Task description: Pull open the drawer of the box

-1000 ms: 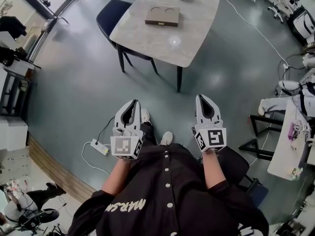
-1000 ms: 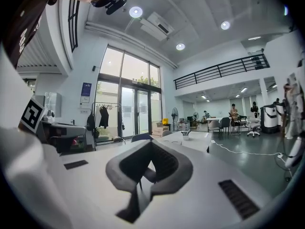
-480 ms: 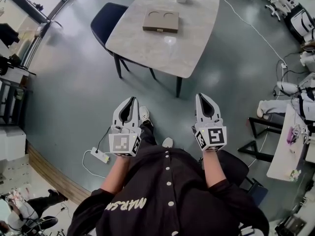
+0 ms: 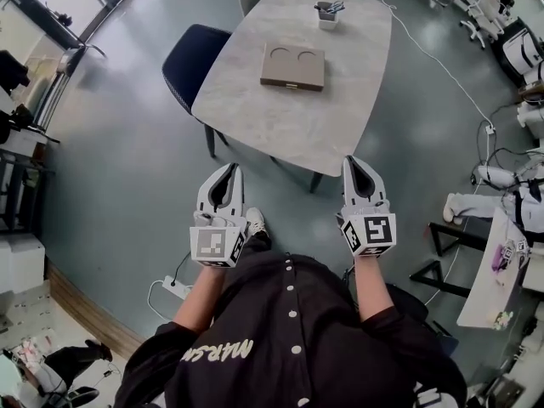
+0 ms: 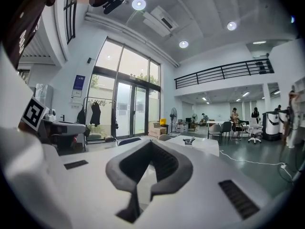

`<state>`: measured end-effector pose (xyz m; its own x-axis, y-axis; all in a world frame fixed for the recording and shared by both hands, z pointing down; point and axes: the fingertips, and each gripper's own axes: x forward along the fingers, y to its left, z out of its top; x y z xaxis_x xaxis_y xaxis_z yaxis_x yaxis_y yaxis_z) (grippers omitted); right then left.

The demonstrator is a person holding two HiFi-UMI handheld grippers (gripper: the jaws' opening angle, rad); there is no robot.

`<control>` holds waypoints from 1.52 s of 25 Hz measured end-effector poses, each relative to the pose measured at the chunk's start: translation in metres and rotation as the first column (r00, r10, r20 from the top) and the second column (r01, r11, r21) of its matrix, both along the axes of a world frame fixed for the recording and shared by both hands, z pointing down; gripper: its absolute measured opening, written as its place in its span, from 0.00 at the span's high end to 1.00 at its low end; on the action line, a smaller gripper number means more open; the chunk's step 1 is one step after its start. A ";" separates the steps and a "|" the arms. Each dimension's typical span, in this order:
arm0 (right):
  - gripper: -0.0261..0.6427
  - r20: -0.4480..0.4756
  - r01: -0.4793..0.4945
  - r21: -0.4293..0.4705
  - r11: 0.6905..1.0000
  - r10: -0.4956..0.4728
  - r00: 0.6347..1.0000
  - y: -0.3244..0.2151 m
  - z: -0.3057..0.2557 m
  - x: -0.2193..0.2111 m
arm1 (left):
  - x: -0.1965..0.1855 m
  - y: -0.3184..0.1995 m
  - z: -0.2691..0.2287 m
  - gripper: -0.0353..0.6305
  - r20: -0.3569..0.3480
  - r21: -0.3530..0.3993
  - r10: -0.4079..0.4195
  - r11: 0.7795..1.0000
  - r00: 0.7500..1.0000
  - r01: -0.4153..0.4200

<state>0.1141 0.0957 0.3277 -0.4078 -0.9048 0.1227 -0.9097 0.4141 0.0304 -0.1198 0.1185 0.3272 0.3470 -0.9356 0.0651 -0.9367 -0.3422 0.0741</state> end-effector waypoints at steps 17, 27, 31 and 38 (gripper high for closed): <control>0.97 0.032 -0.068 -0.054 0.996 0.069 0.997 -0.095 0.005 -0.052 | -0.051 -0.103 0.011 0.91 -0.004 -0.047 0.079 0.996 0.997 -0.079; 0.97 0.114 -0.031 -0.110 0.993 0.044 0.992 -0.153 0.021 -0.047 | -0.031 -0.143 0.013 0.91 -0.009 -0.050 0.094 0.994 0.996 -0.094; 0.97 0.185 0.023 -0.161 0.987 0.007 0.983 -0.188 0.036 -0.055 | -0.030 -0.167 0.013 0.91 -0.002 -0.064 0.093 0.994 0.996 -0.093; 0.97 0.439 0.169 -0.417 0.893 0.035 0.898 -0.233 0.130 -0.058 | 0.015 -0.170 0.047 0.91 0.014 -0.184 0.184 0.966 0.983 -0.179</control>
